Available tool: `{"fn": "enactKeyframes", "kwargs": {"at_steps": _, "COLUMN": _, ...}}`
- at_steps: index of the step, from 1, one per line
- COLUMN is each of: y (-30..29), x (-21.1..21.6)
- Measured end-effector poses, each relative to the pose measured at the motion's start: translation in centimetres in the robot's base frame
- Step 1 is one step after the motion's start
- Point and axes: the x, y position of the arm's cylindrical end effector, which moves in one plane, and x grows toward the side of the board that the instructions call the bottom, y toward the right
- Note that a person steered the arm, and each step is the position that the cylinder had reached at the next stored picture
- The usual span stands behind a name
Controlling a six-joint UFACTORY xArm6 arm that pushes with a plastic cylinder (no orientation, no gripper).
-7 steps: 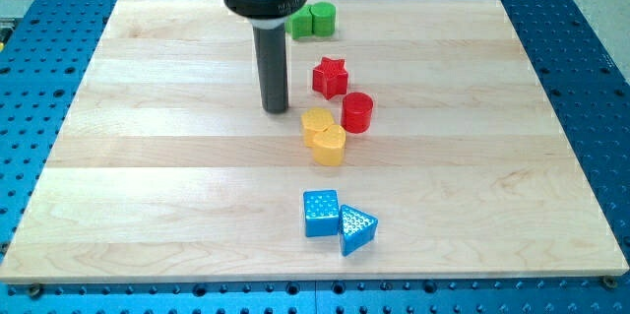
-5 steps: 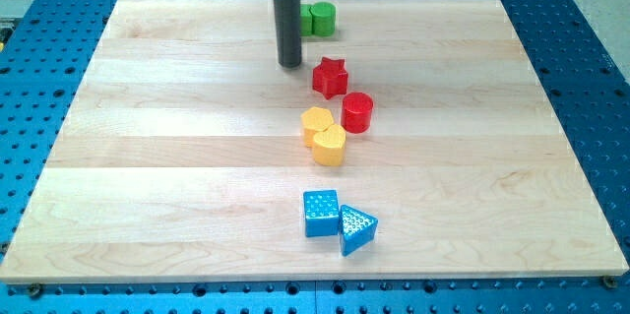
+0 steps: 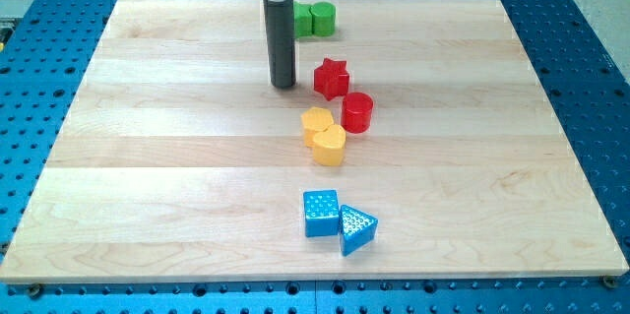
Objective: Move the red blocks to the top left side of the yellow blocks
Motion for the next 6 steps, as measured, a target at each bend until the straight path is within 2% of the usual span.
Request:
{"fn": "enactKeyframes", "kwargs": {"at_steps": 2, "y": 1.5, "x": -1.8}}
{"fn": "enactKeyframes", "kwargs": {"at_steps": 3, "y": 3.2, "x": -4.1}}
{"fn": "enactKeyframes", "kwargs": {"at_steps": 6, "y": 12.8, "x": -2.7}}
